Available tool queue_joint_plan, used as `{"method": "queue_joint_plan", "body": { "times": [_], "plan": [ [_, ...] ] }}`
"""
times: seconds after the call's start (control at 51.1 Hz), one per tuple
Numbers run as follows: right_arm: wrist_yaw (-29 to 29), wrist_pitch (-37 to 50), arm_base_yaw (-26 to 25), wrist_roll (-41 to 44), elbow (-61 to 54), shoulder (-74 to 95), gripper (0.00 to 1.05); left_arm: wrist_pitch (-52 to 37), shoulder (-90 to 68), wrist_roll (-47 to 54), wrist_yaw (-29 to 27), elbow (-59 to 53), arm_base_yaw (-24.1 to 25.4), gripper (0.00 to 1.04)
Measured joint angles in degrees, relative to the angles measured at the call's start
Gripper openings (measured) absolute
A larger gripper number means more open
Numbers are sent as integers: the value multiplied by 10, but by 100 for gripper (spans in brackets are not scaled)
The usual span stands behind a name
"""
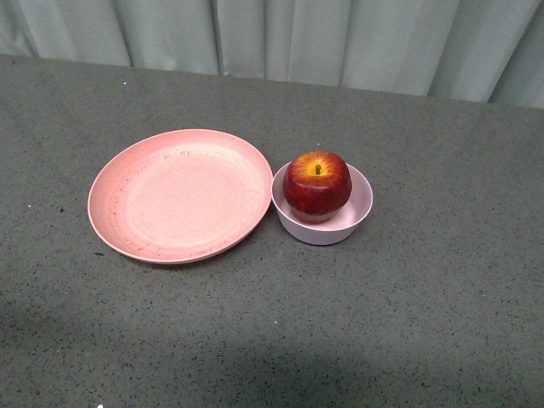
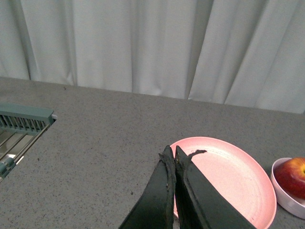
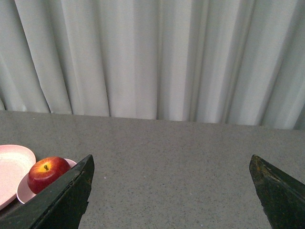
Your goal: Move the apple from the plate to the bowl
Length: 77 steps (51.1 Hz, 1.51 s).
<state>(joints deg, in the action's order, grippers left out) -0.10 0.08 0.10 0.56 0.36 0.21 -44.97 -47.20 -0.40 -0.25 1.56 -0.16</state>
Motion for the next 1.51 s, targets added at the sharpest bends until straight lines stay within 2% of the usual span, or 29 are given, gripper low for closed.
{"method": "queue_joint_plan", "body": {
  "times": [0.43,1.232,1.31,1.349,1.389,1.506],
  "plan": [
    [0,0,0,0,0,0,95,163,182,0,1,-5,0,4],
    [0,0,0,0,0,0,95,347,371,0,1,-5,0,4],
    [0,0,0,0,0,0,95,435,439,0,2,-5,0,4],
    [0,0,0,0,0,0,95,445,460,0,2,-5,0,4],
    [0,0,0,0,0,0,95,449,469,0,2,-5,0,5],
    [0,0,0,0,0,0,95,449,469,0,2,-5,0,23]
  ]
}}
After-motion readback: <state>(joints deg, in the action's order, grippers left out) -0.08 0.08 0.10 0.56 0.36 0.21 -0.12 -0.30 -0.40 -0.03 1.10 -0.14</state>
